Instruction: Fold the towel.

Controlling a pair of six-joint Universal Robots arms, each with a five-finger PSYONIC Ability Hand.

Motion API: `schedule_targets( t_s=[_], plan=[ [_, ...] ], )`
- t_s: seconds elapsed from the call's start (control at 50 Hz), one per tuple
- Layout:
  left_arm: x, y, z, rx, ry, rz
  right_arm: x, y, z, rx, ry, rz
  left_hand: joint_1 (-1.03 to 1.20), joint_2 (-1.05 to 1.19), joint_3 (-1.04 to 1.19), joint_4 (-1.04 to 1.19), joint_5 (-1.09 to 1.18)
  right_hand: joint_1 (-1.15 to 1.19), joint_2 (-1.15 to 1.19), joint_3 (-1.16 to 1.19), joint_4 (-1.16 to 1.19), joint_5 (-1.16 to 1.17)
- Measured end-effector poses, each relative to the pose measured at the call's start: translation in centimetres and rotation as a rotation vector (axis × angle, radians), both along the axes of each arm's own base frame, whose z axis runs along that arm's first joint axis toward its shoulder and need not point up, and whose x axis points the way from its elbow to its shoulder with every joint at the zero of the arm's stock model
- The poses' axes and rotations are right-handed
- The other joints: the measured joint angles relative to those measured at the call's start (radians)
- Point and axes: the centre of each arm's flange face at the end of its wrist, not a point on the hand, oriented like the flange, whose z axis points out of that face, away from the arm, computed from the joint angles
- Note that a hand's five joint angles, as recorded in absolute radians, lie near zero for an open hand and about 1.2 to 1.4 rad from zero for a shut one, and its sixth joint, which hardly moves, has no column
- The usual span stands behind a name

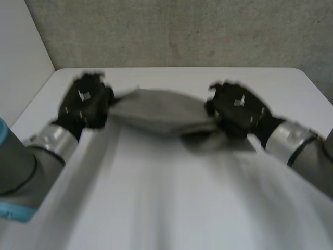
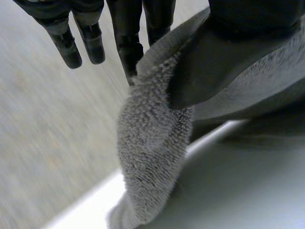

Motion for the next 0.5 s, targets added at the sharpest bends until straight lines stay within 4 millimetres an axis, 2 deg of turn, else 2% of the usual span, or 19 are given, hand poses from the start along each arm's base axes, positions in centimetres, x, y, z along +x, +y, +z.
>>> schedule_targets(
  t_s=[0.06, 0.1, 0.22, 0.5],
  plan=[
    [0.4, 1.2, -2.9, 0.083, -0.102, -0.007, -0.4, 1.3, -2.9, 0.046, 0.073, 0.020, 0.000, 0.000, 0.000, 0.000, 0.000, -0.172, -0.186, 0.000, 0.000, -0.178],
    [0.6, 1.6, -4.1, 0.121, -0.149, -0.011, -0.6, 1.7, -4.1, 0.069, 0.105, 0.016, 0.000, 0.000, 0.000, 0.000, 0.000, -0.310, -0.322, 0.000, 0.000, -0.327],
    [0.9, 2.1, -5.9, 0.193, -0.232, -0.012, -1.5, 1.2, -6.6, 0.126, 0.164, -0.062, 0.000, 0.000, 0.000, 0.000, 0.000, -0.405, -0.381, 0.000, 0.000, -0.427],
    [1.8, 1.2, -5.9, 0.211, -0.231, 0.029, -2.6, -0.7, -7.0, 0.240, 0.077, -0.214, 0.000, 0.000, 0.000, 0.000, 0.000, -0.489, -0.471, 0.000, 0.000, -0.518]
  ],
)
